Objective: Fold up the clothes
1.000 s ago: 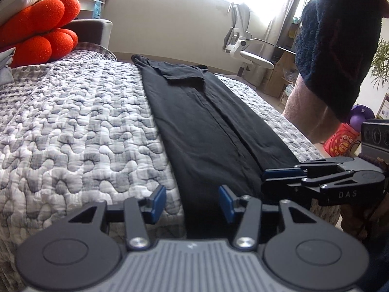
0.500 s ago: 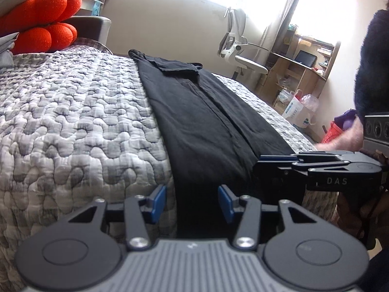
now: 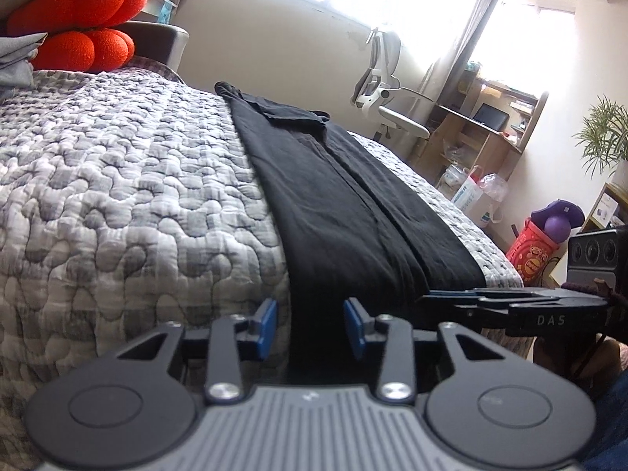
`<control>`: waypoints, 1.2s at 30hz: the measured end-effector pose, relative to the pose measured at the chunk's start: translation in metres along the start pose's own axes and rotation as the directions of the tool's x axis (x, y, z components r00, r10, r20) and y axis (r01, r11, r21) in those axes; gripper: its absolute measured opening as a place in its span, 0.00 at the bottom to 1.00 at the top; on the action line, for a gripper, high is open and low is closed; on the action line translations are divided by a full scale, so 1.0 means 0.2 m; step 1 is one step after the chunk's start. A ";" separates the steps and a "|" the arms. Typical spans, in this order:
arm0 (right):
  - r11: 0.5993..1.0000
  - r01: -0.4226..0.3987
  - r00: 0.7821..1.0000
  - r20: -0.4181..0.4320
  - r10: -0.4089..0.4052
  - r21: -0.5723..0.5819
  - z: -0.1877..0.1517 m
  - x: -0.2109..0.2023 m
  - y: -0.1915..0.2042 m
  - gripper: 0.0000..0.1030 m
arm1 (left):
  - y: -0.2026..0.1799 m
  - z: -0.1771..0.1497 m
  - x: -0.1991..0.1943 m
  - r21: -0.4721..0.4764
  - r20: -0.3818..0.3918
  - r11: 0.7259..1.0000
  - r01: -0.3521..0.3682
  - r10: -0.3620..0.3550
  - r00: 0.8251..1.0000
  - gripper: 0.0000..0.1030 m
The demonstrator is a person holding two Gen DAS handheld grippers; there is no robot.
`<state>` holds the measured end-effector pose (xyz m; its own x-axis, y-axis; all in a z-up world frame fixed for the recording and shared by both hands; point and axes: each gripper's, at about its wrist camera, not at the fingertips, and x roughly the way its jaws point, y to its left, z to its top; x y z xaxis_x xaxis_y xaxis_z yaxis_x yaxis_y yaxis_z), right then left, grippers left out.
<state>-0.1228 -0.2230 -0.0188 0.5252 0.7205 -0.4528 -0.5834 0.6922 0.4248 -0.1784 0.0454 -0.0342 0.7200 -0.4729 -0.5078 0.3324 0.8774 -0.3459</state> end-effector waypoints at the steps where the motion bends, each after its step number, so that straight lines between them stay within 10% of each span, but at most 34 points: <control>1: 1.000 0.002 1.000 -0.006 -0.002 -0.002 0.00 0.00 0.00 0.18 | 0.00 -0.01 0.00 -0.004 -0.007 1.000 0.001 -0.001 1.000 0.11; 8: 0.999 -0.044 0.992 -0.117 0.044 0.004 -0.08 0.05 -0.03 0.18 | 0.05 -0.05 0.01 -0.023 -0.041 0.999 0.047 -0.048 0.998 0.10; 13: 0.995 -0.089 0.981 -0.168 0.095 0.041 -0.15 0.14 -0.05 0.18 | 0.06 -0.10 0.04 -0.052 -0.057 0.991 0.122 -0.124 0.991 0.41; 15: 0.991 -0.118 0.978 -0.167 0.126 0.057 -0.16 0.16 -0.06 0.20 | 0.03 -0.11 0.05 -0.002 -0.052 0.995 0.101 -0.101 0.993 0.37; 18: 0.983 -0.168 0.972 -0.154 0.178 0.076 -0.17 0.17 -0.07 0.20 | 0.01 -0.12 0.06 0.046 -0.061 0.996 0.074 -0.071 0.996 0.03; 27: 0.939 -0.343 0.924 -0.170 0.342 0.020 -0.17 0.20 0.05 0.08 | 0.08 -0.12 -0.02 0.008 -0.041 0.997 0.072 -0.072 0.997 0.03; 36: 0.954 -0.300 0.931 -0.222 0.290 -0.012 -0.19 0.21 0.03 0.13 | 0.14 -0.14 -0.05 0.002 -0.044 0.999 0.038 -0.038 0.998 0.03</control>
<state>-0.1276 -0.1894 -0.0645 0.1824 0.8623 -0.4724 -0.7214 0.4438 0.5316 -0.1939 0.0724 -0.0610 0.6792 -0.5092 -0.5287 0.3609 0.8588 -0.3636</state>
